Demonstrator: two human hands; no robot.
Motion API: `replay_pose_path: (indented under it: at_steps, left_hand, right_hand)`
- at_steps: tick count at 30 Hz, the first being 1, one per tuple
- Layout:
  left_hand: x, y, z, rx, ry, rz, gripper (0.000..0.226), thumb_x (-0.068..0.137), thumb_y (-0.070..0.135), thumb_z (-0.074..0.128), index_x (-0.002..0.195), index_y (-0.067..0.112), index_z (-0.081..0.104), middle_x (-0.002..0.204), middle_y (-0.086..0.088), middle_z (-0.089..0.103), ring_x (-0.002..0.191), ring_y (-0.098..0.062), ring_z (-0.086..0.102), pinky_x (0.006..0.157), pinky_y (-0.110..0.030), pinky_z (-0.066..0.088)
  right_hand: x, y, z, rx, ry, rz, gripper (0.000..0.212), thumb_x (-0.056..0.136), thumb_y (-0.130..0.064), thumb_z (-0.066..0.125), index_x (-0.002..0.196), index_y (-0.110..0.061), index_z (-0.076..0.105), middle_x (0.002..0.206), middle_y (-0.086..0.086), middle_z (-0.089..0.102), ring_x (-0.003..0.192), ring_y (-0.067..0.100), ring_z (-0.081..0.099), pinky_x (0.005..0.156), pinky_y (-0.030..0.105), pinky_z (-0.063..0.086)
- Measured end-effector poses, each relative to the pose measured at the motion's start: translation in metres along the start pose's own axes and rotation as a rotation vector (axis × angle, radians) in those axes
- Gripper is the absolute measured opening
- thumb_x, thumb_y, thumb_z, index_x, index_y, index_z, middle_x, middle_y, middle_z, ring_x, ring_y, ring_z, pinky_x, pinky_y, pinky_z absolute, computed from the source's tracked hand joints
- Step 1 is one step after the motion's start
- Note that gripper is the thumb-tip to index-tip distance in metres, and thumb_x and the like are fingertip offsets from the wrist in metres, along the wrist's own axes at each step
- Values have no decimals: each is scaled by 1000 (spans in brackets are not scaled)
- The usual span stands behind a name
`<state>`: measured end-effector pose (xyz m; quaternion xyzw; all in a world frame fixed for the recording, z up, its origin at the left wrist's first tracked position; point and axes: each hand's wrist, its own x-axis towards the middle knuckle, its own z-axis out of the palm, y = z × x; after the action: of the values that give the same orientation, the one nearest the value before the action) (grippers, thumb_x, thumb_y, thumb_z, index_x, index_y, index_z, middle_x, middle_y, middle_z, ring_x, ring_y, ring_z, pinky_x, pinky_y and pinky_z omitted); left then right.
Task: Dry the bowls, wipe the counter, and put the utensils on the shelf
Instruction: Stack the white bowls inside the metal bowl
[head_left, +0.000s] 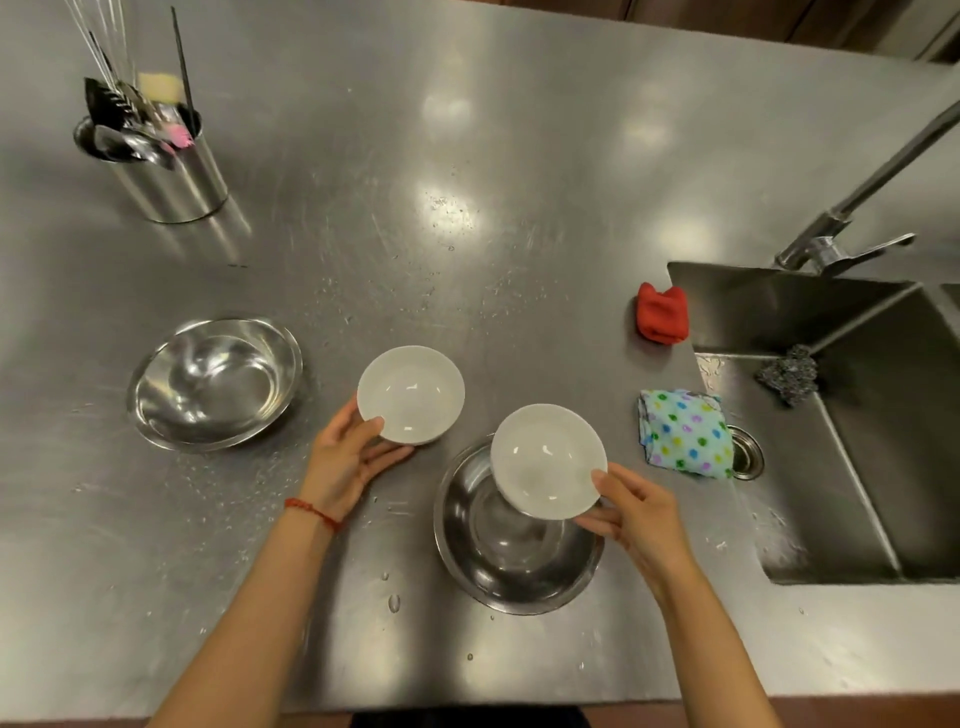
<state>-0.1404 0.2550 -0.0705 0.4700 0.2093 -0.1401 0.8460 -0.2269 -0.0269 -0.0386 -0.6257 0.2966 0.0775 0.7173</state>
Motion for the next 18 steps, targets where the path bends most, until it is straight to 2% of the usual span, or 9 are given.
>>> replay_pose_path:
  at_steps: [3,6,9,11,14,18]
  left_hand:
    - [-16,-1,0,17,-28,5,41,89,-4,46,125,16,47,107,-3,62,76,-25,71,65,-39,60]
    - [-33,-1,2,56,-47,3,43,88,-1,48,128,15,46,109,-3,63,80,-26,71,63,-37,60]
    - [-49,-2,5,81,-42,-11,50,86,1,52,133,14,43,115,-4,61,85,-28,69,62,-35,60]
    - [-58,-3,8,88,-45,-16,49,86,1,52,133,13,43,114,-5,61,85,-29,69,61,-35,60]
    - [-70,-5,15,99,-71,-17,43,86,0,51,127,14,48,107,-2,65,81,-28,70,59,-35,60]
    - [-81,-10,25,130,-104,-63,34,86,-1,52,113,19,56,106,-1,64,77,-27,71,57,-34,59]
  right_hand:
    - [-9,7,-4,-49,-32,25,19,87,-12,59,96,-27,66,77,-9,75,73,21,72,54,23,56]
    - [-14,9,-4,-98,-92,21,20,88,-11,58,95,-28,64,72,-12,74,70,18,72,52,21,55]
    - [-17,11,-1,-151,-141,4,22,88,-7,56,104,-23,62,69,-11,73,64,13,71,49,19,54]
    - [-18,14,2,-198,-163,8,26,89,-6,55,113,-15,61,75,-6,70,61,13,71,50,20,56]
    - [-18,15,5,-263,-183,26,30,90,-7,55,120,-9,58,82,-1,68,65,17,69,55,23,58]
    - [-17,17,6,-300,-171,30,27,90,-7,54,117,-5,60,82,3,67,62,17,66,52,20,56]
